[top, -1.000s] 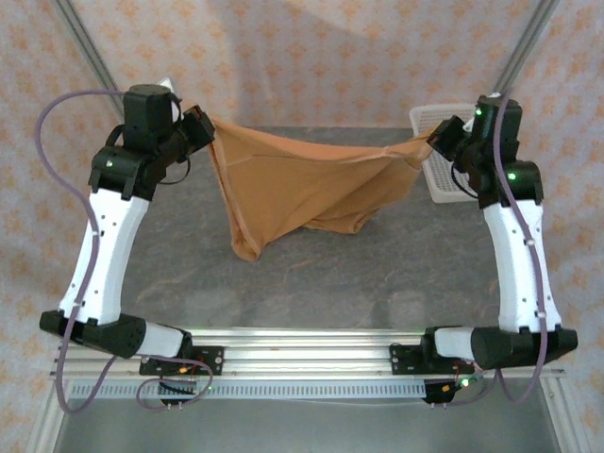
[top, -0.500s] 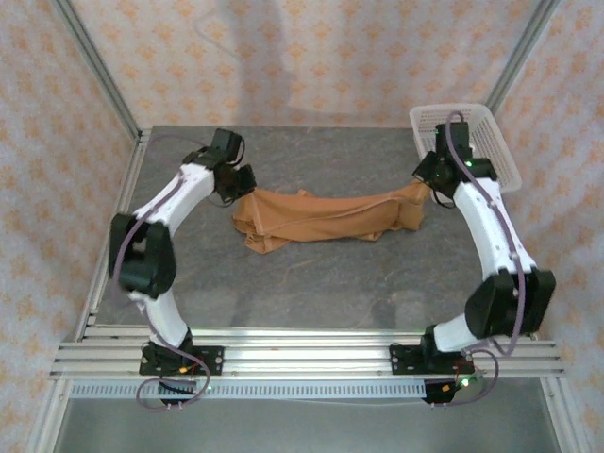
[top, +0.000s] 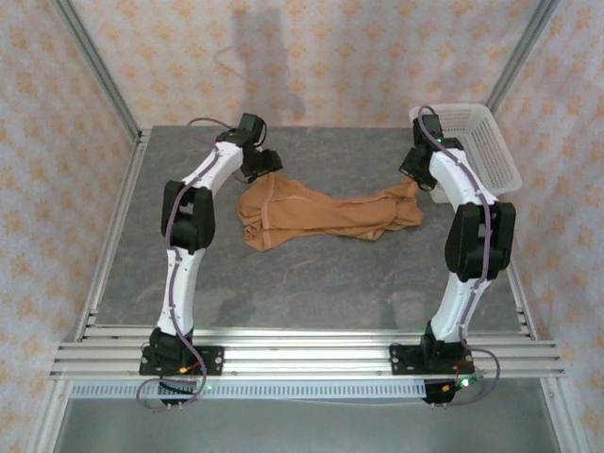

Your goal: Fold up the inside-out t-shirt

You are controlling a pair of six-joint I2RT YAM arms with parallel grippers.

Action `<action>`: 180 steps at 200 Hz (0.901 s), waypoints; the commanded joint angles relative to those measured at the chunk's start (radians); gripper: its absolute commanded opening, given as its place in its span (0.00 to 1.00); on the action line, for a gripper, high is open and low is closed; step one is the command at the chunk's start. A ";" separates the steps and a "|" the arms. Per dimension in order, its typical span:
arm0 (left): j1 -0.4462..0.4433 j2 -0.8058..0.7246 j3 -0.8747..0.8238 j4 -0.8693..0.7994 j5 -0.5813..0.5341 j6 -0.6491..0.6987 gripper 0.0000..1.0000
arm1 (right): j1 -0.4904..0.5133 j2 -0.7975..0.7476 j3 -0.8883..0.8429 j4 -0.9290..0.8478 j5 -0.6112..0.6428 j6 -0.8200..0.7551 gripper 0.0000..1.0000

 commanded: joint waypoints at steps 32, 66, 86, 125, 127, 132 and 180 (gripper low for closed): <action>0.032 -0.267 -0.316 0.111 0.077 0.021 0.47 | -0.005 -0.031 0.023 -0.003 -0.024 -0.016 0.00; 0.034 -0.284 -0.474 0.242 0.166 -0.048 0.45 | -0.005 -0.038 0.009 0.005 -0.038 -0.011 0.00; 0.031 -0.265 -0.509 0.307 0.207 -0.086 0.41 | -0.004 -0.043 0.010 0.002 -0.043 -0.009 0.00; 0.018 -0.221 -0.498 0.324 0.205 -0.106 0.39 | -0.004 -0.047 0.009 0.001 -0.042 -0.007 0.00; 0.018 -0.218 -0.497 0.325 0.205 -0.107 0.39 | -0.004 -0.048 0.010 0.000 -0.043 -0.007 0.00; 0.018 -0.211 -0.495 0.327 0.205 -0.110 0.39 | -0.004 -0.048 0.009 0.001 -0.044 -0.006 0.00; -0.006 -0.168 -0.493 0.348 0.205 -0.135 0.30 | -0.003 -0.042 0.024 0.002 -0.050 -0.001 0.00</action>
